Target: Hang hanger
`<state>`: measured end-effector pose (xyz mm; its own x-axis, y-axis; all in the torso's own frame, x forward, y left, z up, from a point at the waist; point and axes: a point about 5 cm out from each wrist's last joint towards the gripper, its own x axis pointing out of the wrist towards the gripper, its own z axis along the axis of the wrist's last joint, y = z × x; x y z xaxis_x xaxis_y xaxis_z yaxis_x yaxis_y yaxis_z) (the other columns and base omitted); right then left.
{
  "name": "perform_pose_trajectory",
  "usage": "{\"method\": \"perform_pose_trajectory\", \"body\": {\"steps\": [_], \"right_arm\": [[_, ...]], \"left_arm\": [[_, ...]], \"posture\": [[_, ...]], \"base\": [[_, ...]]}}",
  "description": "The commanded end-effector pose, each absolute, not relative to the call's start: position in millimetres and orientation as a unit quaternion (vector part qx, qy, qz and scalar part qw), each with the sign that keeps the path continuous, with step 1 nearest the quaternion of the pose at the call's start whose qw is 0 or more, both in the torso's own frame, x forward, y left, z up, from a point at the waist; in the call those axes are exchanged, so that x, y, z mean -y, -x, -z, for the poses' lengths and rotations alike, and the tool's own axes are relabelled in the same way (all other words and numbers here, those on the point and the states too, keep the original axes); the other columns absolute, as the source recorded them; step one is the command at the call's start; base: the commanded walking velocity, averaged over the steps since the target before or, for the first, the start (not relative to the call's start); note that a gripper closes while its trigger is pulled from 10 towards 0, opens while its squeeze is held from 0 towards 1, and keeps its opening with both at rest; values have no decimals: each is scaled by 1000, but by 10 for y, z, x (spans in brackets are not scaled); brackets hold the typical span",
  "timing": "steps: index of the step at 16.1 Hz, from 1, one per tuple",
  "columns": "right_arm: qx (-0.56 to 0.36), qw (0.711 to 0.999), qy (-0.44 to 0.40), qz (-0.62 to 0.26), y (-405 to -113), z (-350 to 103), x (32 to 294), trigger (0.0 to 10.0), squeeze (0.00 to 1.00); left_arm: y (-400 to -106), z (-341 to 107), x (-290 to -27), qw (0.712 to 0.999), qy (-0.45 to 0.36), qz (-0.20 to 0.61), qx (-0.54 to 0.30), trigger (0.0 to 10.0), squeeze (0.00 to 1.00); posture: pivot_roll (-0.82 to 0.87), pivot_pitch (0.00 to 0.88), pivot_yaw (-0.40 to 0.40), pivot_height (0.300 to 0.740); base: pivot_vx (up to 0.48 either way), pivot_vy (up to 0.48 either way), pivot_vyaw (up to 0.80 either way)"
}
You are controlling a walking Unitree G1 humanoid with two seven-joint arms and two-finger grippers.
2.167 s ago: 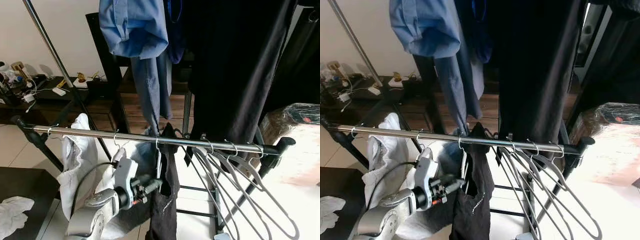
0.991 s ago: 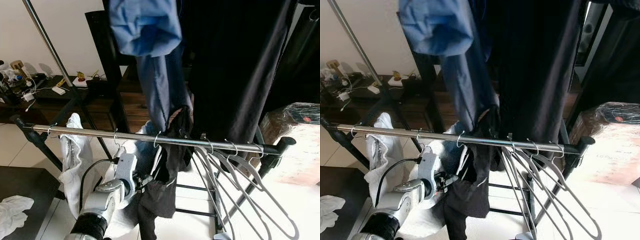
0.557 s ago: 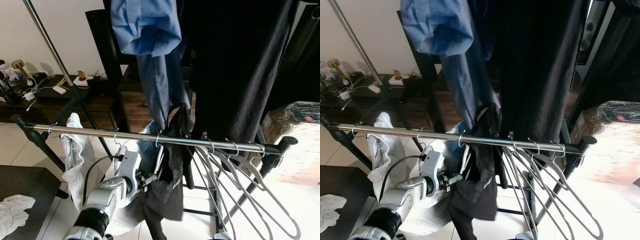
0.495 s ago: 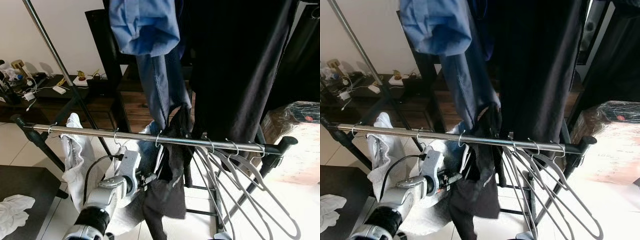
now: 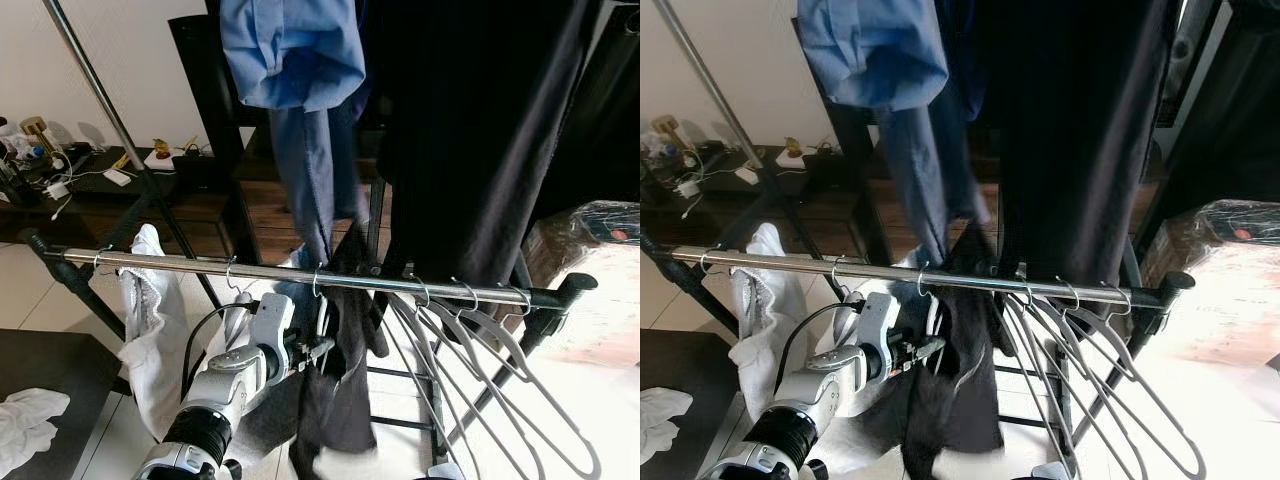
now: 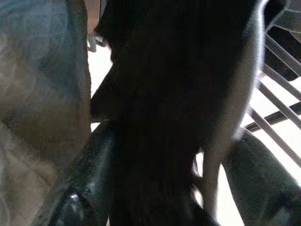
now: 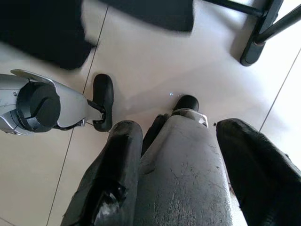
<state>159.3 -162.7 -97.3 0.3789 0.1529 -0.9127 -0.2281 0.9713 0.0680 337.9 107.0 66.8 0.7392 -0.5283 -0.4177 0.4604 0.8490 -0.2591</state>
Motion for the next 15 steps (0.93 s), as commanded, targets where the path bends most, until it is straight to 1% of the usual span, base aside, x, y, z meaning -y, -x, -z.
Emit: {"method": "perform_pose_trajectory", "body": {"steps": [1,2,5,8,9,10,13,15], "right_arm": [[-573,811,26,-117,-1416,1042,1607,10000,0],[-573,811,26,-117,-1415,1042,1606,10000,0],[-573,811,25,-117,-1418,1041,1601,10000,0],[-572,811,24,-116,-1418,1041,1598,10000,0],[-572,811,24,-116,-1419,1041,1598,10000,0],[-572,812,24,-116,-1419,1041,1598,10000,0],[-572,812,26,-117,-1425,1039,1600,10000,0],[-571,812,27,-118,-1426,1039,1600,10000,0]], "left_arm": [[-3399,-670,-1116,933,50,260,-246,10000,1000],[-3410,-641,-1134,934,39,244,-258,10000,0],[-3419,-601,-1096,929,52,232,-284,10000,0],[-3441,-595,-1101,934,38,211,-285,10000,0],[-3448,-594,-1124,937,36,199,-283,2235,0],[-3452,-598,-1137,939,32,198,-281,0,0],[-3491,-651,-1187,945,-10,194,-265,0,0],[-3497,-666,-1171,945,-21,199,-259,0,0]], "posture": [[-68,121,56,740],[-66,122,57,740],[-67,121,58,740],[-67,120,59,740],[-67,120,59,740],[-67,120,59,740],[-60,119,58,740],[-60,118,58,740]], "base": [[0,0,0],[0,0,0],[0,0,0],[0,0,0],[0,0,0],[0,0,0],[0,0,0],[0,0,0]]}}
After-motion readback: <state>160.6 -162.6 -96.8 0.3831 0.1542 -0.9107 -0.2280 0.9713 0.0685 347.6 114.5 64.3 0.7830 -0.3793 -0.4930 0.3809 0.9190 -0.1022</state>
